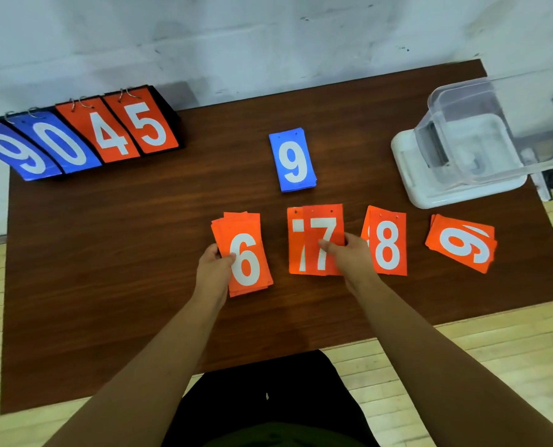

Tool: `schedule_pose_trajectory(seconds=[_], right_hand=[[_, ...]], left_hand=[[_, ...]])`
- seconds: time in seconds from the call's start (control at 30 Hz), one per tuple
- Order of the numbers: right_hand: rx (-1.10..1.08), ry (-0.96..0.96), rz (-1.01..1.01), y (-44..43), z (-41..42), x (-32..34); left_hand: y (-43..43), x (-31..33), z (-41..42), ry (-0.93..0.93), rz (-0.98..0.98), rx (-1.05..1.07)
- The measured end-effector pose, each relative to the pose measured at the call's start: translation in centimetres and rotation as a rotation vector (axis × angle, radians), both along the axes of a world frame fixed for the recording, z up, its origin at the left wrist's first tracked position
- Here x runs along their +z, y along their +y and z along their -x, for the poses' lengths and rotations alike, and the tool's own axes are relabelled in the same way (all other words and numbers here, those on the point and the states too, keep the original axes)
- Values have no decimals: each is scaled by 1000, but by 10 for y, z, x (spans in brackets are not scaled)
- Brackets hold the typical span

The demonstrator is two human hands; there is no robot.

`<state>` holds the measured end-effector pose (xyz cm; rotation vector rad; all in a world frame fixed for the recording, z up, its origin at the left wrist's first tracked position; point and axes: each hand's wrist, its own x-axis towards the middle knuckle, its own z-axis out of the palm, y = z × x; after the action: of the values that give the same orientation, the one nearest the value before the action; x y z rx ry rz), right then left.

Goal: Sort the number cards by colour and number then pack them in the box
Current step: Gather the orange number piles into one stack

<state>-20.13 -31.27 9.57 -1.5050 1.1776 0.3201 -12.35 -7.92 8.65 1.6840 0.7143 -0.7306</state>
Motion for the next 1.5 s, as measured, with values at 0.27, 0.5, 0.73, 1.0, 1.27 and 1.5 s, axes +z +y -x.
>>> schedule_pose_trajectory(seconds=[0.27, 0.5, 0.73, 1.0, 1.27, 1.5], right_hand=[[135, -15, 11, 12, 0, 20], [316, 1, 281, 7, 16, 12], [198, 420, 752, -48, 38, -12], [105, 490, 468, -48, 18, -17], [-156, 33, 152, -51, 27, 3], [-183, -93, -31, -70, 30, 36]], left_hand=[[-41, 6, 8, 72, 326, -153], [-75, 0, 15, -3, 399, -264], [-76, -6, 12, 4, 322, -199], [-65, -20, 9, 0, 264, -211], [-66, -18, 7, -80, 112, -248], [-110, -7, 10, -35, 250, -274]])
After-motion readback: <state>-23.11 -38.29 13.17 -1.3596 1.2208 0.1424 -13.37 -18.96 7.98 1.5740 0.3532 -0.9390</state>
